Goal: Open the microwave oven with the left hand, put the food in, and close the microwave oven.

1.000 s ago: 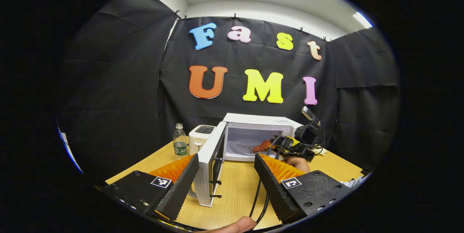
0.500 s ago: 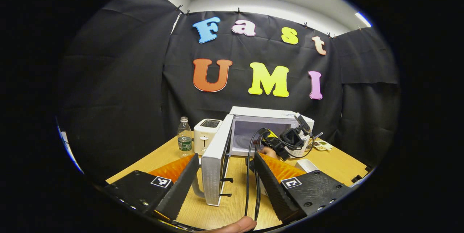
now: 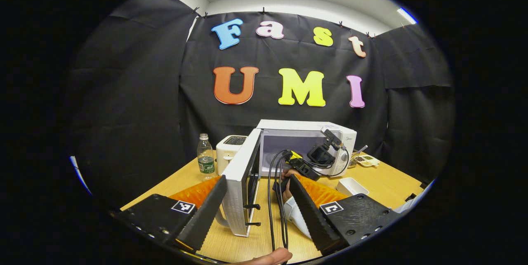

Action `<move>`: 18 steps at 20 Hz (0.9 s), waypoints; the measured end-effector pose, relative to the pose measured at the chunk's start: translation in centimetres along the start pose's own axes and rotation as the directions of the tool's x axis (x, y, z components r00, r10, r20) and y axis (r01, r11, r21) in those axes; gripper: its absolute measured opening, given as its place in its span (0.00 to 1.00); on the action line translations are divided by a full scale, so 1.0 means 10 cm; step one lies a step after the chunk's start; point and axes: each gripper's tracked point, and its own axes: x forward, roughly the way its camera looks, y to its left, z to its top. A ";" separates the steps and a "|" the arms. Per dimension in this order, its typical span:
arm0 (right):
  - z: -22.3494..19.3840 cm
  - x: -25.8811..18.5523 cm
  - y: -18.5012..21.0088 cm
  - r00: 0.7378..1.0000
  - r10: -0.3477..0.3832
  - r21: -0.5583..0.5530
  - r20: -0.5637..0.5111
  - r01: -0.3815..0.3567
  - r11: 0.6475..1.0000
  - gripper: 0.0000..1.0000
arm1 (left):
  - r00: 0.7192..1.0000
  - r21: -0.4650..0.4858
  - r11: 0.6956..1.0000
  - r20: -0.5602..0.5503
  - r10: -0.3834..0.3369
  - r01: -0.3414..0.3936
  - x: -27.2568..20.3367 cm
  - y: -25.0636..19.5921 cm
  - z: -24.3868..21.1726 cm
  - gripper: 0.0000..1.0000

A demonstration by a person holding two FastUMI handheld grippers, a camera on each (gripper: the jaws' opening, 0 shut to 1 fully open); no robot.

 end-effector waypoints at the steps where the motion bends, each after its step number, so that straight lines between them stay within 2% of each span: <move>1: 0.04 -0.01 0.00 1.000 -0.001 -0.022 0.011 0.002 1.000 0.41 | 1.000 -0.002 1.000 -0.003 0.001 -0.001 0.00 0.00 0.01 0.94; 2: 0.06 -0.04 0.01 1.000 -0.004 -0.056 0.024 0.006 0.998 0.49 | 1.000 -0.006 1.000 -0.003 0.001 -0.001 -0.01 0.00 0.01 0.94; 3: 0.10 -0.07 -0.01 0.999 -0.012 -0.089 0.038 0.015 0.996 0.87 | 1.000 -0.009 1.000 -0.002 0.003 -0.003 -0.03 0.02 0.03 0.94; 4: 0.11 -0.09 -0.05 0.999 -0.021 -0.117 0.042 0.025 0.993 0.82 | 1.000 -0.009 1.000 0.003 0.007 -0.007 -0.05 0.03 0.04 0.94; 5: 0.14 -0.14 -0.07 0.999 -0.015 -0.128 0.043 0.020 0.992 1.00 | 1.000 -0.008 1.000 0.008 0.011 -0.011 -0.08 0.05 0.07 0.94; 10: 0.29 -0.54 -0.18 0.999 0.036 -0.163 0.005 -0.034 0.986 1.00 | 0.999 0.008 1.000 0.032 0.016 -0.016 -0.26 0.11 0.18 0.94; 11: 0.38 -0.68 -0.21 0.999 0.049 -0.181 0.003 -0.048 0.982 0.89 | 0.999 0.013 1.000 0.034 0.015 -0.015 -0.30 0.10 0.20 0.94; 12: 0.47 -0.83 -0.21 0.997 0.075 -0.182 -0.002 -0.074 0.980 1.00 | 0.999 0.019 1.000 0.039 0.015 -0.016 -0.35 0.11 0.22 0.94; 13: 0.57 -1.00 -0.18 0.994 0.112 -0.182 -0.012 -0.113 0.977 0.90 | 0.999 0.026 1.000 0.043 0.015 -0.016 -0.38 0.12 0.24 0.94; 14: 0.67 -1.16 -0.21 0.991 0.135 -0.203 -0.016 -0.136 0.970 1.00 | 0.999 0.032 0.999 0.050 0.015 -0.017 -0.42 0.13 0.27 0.94; 16: 0.89 -1.51 -0.31 0.987 0.157 -0.250 -0.017 -0.156 0.956 1.00 | 0.997 0.019 1.000 0.077 0.011 -0.012 -0.49 0.15 0.37 0.94; 18: 1.11 -1.89 -0.35 0.978 0.208 -0.316 -0.019 -0.204 0.927 1.00 | 0.996 0.007 1.000 0.084 0.018 -0.019 -0.55 0.20 0.43 0.94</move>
